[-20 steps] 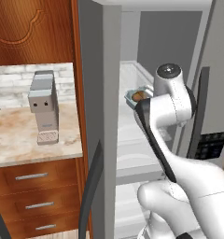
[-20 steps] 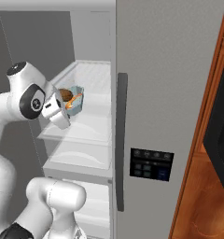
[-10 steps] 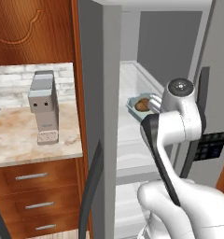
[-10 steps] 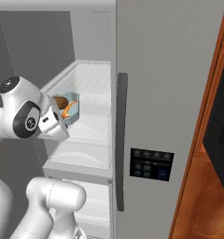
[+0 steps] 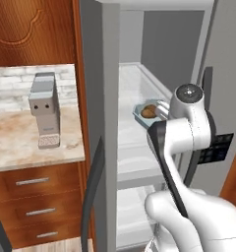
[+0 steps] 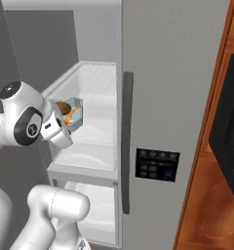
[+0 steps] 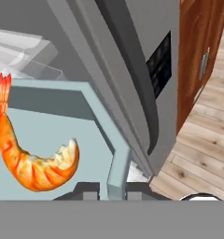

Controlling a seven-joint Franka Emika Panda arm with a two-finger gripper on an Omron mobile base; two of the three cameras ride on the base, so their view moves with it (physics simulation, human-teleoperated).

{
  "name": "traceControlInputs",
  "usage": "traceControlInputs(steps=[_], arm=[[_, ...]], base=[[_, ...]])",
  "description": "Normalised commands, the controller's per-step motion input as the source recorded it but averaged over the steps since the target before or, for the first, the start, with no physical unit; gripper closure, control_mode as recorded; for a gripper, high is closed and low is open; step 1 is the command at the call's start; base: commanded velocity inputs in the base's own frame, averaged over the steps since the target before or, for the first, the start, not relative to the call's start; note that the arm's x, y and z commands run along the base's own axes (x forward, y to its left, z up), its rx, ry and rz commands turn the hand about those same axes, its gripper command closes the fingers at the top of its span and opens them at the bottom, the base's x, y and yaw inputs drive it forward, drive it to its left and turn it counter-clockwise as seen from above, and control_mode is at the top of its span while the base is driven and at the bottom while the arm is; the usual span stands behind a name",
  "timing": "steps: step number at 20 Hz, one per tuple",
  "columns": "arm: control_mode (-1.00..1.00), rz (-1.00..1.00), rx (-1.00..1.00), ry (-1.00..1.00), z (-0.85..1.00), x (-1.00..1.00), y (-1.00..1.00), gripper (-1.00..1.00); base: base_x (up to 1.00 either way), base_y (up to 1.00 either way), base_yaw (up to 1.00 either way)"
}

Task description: Place the tupperware containing the shrimp and potato meal in the microwave. Close the microwave door and press the start button to reheat the meal.

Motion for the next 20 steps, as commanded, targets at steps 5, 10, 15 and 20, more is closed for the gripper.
traceControlInputs(steps=[5, 10, 15, 20], arm=[[1.00, 0.00, 0.00, 0.00, 0.00, 0.00, 0.00, 1.00], [1.00, 0.00, 0.00, 0.00, 0.00, 0.00, 0.00, 1.00], [1.00, 0.00, 0.00, 0.00, 0.00, 0.00, 0.00, 1.00], [1.00, 0.00, 0.00, 0.00, 0.00, 0.00, 0.00, 1.00]], base=[[-0.99, -0.17, -0.03], [-0.83, -0.35, -0.13], [-0.49, -0.77, -0.41], [-0.25, -0.71, -0.50]])
